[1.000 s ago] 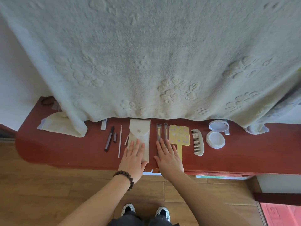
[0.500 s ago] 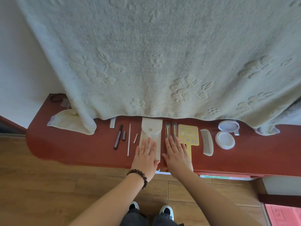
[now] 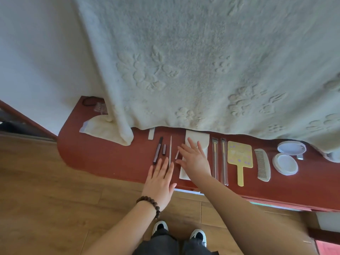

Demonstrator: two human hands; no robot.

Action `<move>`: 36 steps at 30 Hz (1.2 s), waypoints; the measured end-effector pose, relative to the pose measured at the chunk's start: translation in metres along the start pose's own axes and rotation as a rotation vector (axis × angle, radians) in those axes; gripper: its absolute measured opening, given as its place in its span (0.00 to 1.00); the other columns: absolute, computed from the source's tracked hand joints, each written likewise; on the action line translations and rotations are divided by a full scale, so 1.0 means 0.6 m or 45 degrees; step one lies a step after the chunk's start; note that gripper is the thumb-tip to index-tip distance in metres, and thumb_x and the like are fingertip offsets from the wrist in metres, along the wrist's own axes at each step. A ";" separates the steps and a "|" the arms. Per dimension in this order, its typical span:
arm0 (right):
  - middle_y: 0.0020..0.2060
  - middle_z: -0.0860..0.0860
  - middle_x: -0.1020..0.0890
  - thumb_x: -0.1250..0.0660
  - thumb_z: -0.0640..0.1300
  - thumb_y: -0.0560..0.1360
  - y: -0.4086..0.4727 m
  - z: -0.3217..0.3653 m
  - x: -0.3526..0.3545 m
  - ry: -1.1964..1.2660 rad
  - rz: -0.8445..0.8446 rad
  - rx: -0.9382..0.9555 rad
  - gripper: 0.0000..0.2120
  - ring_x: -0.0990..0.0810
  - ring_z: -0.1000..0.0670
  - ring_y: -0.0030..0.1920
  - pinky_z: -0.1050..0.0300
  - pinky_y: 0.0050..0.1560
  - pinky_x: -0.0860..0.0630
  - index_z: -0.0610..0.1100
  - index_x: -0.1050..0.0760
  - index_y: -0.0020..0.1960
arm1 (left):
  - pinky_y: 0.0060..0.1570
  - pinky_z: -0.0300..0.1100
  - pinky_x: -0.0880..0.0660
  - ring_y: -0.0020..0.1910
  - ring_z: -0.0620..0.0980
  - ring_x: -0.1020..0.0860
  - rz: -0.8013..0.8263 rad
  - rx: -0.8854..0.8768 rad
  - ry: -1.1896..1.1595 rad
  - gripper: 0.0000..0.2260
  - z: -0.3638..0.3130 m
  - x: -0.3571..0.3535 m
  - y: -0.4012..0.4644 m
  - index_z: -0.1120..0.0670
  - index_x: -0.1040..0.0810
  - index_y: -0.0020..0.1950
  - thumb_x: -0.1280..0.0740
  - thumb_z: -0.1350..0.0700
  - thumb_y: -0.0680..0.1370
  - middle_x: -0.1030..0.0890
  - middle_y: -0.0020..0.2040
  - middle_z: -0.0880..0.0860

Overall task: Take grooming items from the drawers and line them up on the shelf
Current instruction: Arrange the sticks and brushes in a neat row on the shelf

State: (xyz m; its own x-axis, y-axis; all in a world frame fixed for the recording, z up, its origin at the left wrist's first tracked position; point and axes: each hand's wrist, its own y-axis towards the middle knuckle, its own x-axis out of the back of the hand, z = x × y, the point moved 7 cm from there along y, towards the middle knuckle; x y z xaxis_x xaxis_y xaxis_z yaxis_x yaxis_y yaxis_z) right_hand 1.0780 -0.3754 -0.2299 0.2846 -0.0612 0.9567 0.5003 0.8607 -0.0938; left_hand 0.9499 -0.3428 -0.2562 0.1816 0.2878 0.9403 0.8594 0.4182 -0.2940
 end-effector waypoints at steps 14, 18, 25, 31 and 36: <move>0.67 0.51 0.25 0.36 0.49 0.78 0.026 -0.007 -0.014 0.025 -0.011 0.140 0.18 0.46 0.50 0.77 0.54 0.74 0.65 0.48 0.26 0.67 | 0.75 0.52 0.59 0.77 0.50 0.61 0.037 -0.142 0.009 0.30 0.018 -0.005 0.010 0.51 0.61 0.77 0.50 0.44 0.82 0.61 0.78 0.50; 0.70 0.51 0.28 0.37 0.50 0.78 0.027 -0.008 -0.017 0.030 0.032 0.130 0.19 0.48 0.51 0.77 0.54 0.74 0.66 0.49 0.29 0.69 | 0.75 0.54 0.60 0.77 0.50 0.60 0.013 -0.119 -0.007 0.30 0.008 -0.008 0.008 0.52 0.61 0.77 0.49 0.43 0.82 0.60 0.78 0.51; 0.74 0.48 0.35 0.37 0.53 0.78 0.013 -0.006 0.001 0.158 -0.084 0.091 0.24 0.48 0.49 0.77 0.53 0.76 0.59 0.49 0.33 0.72 | 0.75 0.53 0.60 0.76 0.50 0.61 -0.074 -0.105 -0.079 0.30 0.012 0.010 0.006 0.51 0.63 0.76 0.51 0.42 0.81 0.61 0.77 0.51; 0.76 0.50 0.39 0.38 0.55 0.78 0.022 0.024 -0.004 0.156 -0.090 0.140 0.28 0.52 0.50 0.78 0.56 0.73 0.62 0.48 0.38 0.75 | 0.75 0.53 0.60 0.77 0.51 0.61 -0.137 0.035 -0.073 0.31 0.074 0.037 0.020 0.52 0.59 0.77 0.56 0.41 0.78 0.60 0.77 0.50; 0.69 0.46 0.28 0.30 0.49 0.74 0.058 0.035 -0.021 0.196 -0.165 0.080 0.27 0.41 0.46 0.75 0.54 0.75 0.54 0.40 0.30 0.69 | 0.75 0.55 0.58 0.77 0.52 0.59 -0.068 -0.018 -0.034 0.30 0.080 0.027 0.029 0.51 0.56 0.78 0.48 0.42 0.81 0.56 0.79 0.50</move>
State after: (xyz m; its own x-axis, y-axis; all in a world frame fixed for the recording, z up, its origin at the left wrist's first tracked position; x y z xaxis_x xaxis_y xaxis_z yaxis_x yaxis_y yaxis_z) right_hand 1.0748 -0.3341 -0.2396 0.3452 -0.2462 0.9056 0.4905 0.8700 0.0496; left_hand 0.9447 -0.2896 -0.2545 0.1229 0.2888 0.9495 0.8744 0.4211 -0.2412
